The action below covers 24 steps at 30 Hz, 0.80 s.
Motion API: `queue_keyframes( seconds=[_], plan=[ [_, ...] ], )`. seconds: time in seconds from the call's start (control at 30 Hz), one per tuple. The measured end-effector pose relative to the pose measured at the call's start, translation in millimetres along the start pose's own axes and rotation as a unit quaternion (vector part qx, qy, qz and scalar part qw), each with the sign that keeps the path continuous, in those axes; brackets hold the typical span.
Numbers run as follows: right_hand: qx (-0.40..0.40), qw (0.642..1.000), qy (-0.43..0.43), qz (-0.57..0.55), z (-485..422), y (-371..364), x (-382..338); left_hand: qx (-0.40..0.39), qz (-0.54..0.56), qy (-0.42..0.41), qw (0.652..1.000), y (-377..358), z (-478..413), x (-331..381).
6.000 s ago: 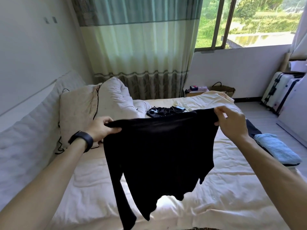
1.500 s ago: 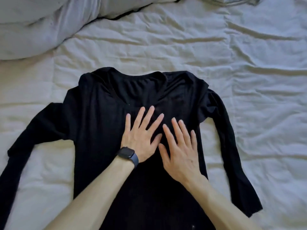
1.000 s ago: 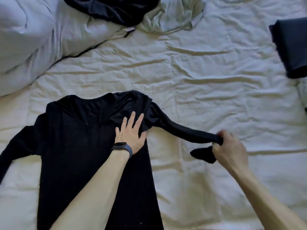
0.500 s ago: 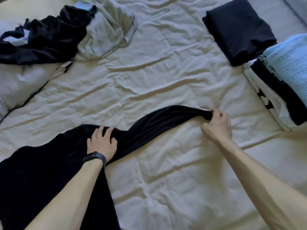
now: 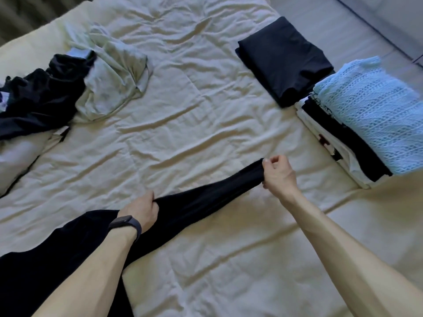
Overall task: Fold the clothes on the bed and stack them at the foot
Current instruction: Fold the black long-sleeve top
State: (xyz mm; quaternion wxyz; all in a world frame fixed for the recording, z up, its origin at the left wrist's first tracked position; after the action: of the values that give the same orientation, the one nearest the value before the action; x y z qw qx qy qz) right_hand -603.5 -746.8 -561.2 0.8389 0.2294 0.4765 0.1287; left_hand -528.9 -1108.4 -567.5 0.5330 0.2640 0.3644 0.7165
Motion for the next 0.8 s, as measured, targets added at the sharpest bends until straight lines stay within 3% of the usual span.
queue_keyframes(
  seconds=[0.1, 0.17, 0.27, 0.43, 0.57, 0.63, 0.73, 0.8],
  plan=[
    [0.123, 0.989, -0.018, -0.08, -11.3, 29.3, -2.7, 0.101, 0.097, 0.035, 0.99, 0.7, 3.8, -2.6],
    [0.146, 0.977, -0.063, -0.145, -14.8, 36.3, 4.6, 0.112, 0.093, 0.028, 0.989, -2.2, 6.0, -3.5],
    [0.077, 0.962, -0.146, -0.219, -9.4, 29.3, 25.5, 0.101, 0.054, 0.008, 0.993, -11.6, 6.1, 2.9],
    [0.009, 0.985, -0.12, -0.126, 6.8, 15.4, 52.4, 0.038, -0.005, -0.025, 0.999, -28.9, 4.8, 21.7],
    [-0.093, 0.955, -0.153, -0.236, 10.6, 3.8, 49.9, 0.033, -0.041, -0.059, 0.997, -28.1, 1.0, 21.1],
    [-0.07, 0.957, -0.147, -0.24, 9.4, 4.6, 52.9, 0.067, 0.011, -0.058, 0.996, -24.4, 2.1, 22.9],
    [0.048, 0.951, -0.136, -0.272, 5.8, 14.2, 61.3, 0.12, 0.136, 0.014, 0.983, -19.7, 4.6, 22.3],
    [0.09, 0.947, -0.132, -0.279, 8.2, 17.4, 65.6, 0.117, 0.13, 0.025, 0.984, -18.9, 5.6, 23.3]
  ],
)
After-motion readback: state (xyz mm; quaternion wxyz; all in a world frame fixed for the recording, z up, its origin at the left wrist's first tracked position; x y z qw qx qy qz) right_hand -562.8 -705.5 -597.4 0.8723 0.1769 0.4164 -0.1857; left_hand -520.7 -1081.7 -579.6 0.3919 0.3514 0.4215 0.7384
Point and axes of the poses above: each hand's wrist, its own z-axis away from the middle knuckle, its own y-axis out of the back of the hand, x = y × z, the point moved 1 cm from there along -z, towards the middle knuckle, and after that the axes turned 2 degrees about y, right-handed, at the moved point
